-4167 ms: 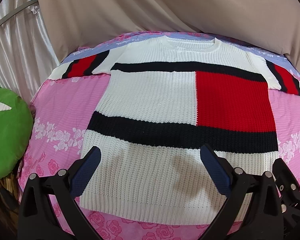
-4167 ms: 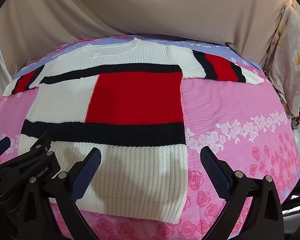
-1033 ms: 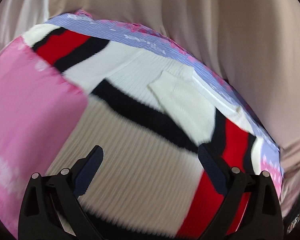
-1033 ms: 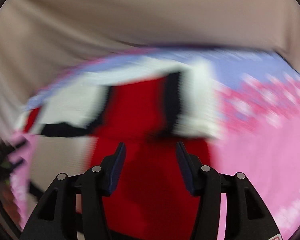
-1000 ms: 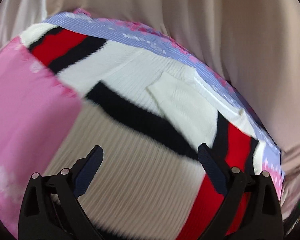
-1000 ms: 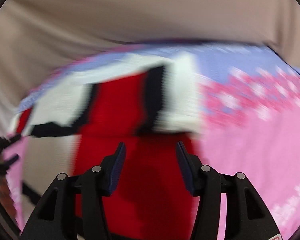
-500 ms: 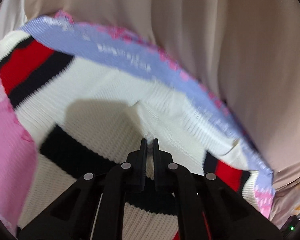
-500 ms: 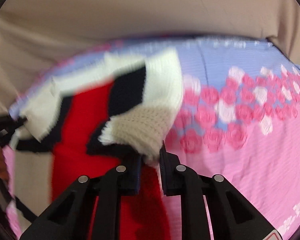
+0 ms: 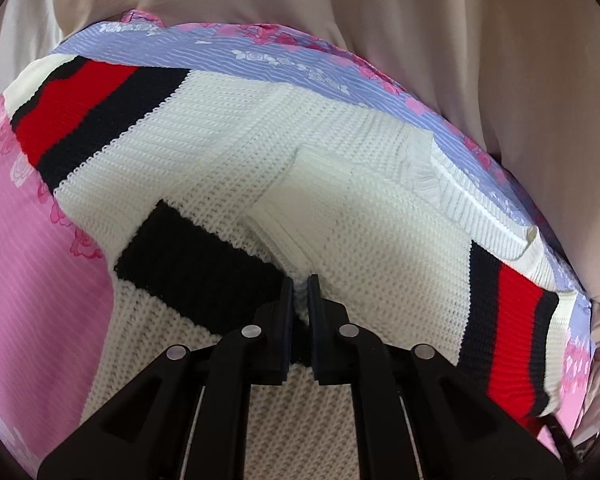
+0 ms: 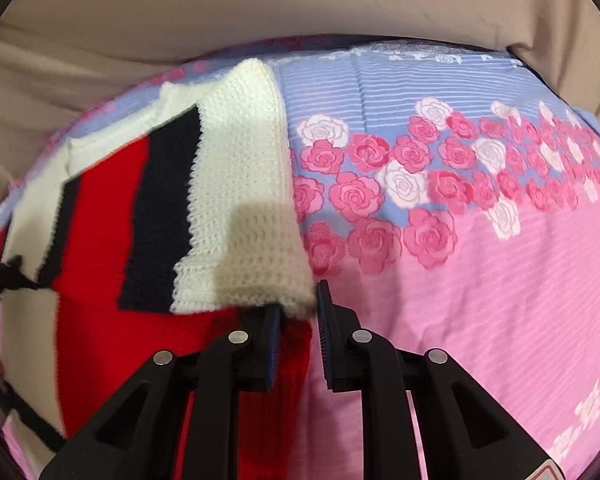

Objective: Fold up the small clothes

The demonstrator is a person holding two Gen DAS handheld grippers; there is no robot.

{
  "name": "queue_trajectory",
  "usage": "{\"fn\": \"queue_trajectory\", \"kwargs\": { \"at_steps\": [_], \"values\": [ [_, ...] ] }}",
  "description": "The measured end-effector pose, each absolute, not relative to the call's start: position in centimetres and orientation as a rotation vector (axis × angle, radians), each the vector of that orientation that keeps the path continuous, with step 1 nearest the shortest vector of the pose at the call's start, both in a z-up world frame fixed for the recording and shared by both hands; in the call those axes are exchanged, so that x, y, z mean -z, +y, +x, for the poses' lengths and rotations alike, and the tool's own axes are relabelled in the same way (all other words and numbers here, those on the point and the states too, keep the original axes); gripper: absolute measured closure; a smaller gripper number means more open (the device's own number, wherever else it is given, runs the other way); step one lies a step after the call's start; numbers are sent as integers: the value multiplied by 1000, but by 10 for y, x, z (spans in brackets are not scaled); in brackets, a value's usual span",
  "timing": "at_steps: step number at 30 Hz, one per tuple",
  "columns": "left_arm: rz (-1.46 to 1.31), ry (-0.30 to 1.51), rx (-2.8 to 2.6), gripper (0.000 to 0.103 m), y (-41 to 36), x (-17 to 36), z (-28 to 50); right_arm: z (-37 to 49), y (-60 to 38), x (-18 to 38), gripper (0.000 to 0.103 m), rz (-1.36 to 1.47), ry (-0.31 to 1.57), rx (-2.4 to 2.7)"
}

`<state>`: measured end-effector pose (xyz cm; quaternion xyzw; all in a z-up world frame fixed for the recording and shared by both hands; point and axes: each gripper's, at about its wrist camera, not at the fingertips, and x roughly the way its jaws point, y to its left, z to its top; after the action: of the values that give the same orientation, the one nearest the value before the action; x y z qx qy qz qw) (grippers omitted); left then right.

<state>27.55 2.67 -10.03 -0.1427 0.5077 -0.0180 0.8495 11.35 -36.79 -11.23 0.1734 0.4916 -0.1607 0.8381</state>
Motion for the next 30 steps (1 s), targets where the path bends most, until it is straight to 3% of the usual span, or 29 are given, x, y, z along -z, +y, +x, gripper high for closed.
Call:
{"fn": "queue_trajectory", "kwargs": {
  "at_steps": [3, 7, 10, 13, 16, 18, 22, 23, 26, 30],
  "values": [
    [-292, 1062, 47, 95, 33, 104, 275, 99, -353, 74, 78, 359, 943, 395],
    [-272, 1056, 41, 95, 31, 103, 270, 105, -332, 48, 78, 369, 857, 350],
    [-273, 1047, 35, 94, 32, 104, 268, 130, -319, 65, 84, 320, 907, 296],
    [-307, 1056, 43, 94, 37, 104, 268, 143, -327, 119, 93, 287, 1024, 347],
    [-442, 1091, 63, 85, 63, 99, 268, 146, -317, 105, 92, 232, 1039, 361],
    [-540, 1053, 21, 63, 98, 91, 264, 136, -304, 85, 87, 239, 1020, 340],
    [-591, 969, -138, 47, 189, 78, 276, 107, -277, 62, 75, 249, 994, 297],
    [-587, 956, -195, 45, 213, 77, 282, 96, -265, 60, 70, 241, 1001, 284],
    [-587, 943, -370, 41, 287, 81, 309, 75, -233, 62, 68, 213, 1036, 243],
    [-647, 957, -543, 42, 362, 98, 341, 52, -201, 75, 64, 234, 1100, 225]
  ]
}}
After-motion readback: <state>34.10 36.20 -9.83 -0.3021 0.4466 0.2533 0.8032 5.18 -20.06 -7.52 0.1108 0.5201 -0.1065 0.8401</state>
